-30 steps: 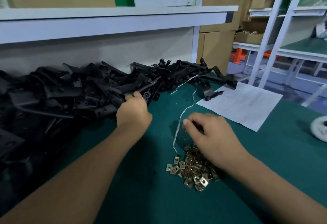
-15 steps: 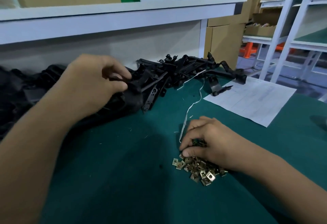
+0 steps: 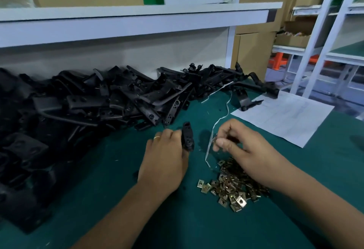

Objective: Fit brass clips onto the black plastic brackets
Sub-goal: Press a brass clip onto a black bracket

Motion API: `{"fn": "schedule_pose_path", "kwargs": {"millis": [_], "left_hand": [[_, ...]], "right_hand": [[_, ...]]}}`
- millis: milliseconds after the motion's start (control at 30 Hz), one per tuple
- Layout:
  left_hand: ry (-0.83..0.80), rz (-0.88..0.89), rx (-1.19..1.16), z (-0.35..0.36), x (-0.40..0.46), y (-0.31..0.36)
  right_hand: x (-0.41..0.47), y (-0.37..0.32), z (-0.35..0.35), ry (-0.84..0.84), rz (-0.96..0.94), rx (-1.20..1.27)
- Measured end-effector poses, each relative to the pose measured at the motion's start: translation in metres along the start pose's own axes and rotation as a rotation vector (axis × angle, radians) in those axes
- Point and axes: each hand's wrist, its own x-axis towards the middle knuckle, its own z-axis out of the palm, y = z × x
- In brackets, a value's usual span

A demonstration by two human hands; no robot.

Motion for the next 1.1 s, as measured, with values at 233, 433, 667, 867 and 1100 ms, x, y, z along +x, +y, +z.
{"fn": "schedule_pose_path", "kwargs": {"millis": [233,433,667,867,1100], "left_hand": [[0.070,0.149,-0.123,-0.002,-0.002,0.007],[0.066,0.172,-0.186,-0.010,-0.006,0.008],[0.114,0.208,-0.206,-0.008,-0.006,0.009],[0.097,0.216,-0.195,-0.007,-0.007,0.007],[0.082,0.262,-0.147,-0.010,-0.007,0.011]], "right_hand": [[0.012,0.005,0.012,0.200,0.048,0.546],[0.011,-0.002,0.016,0.243,0.072,0.789],[0.011,-0.004,0.019,0.306,0.106,0.789],[0.008,-0.009,0.016,0.253,0.186,0.833],[0.006,-0.013,0.005,0.218,0.200,0.738]]}}
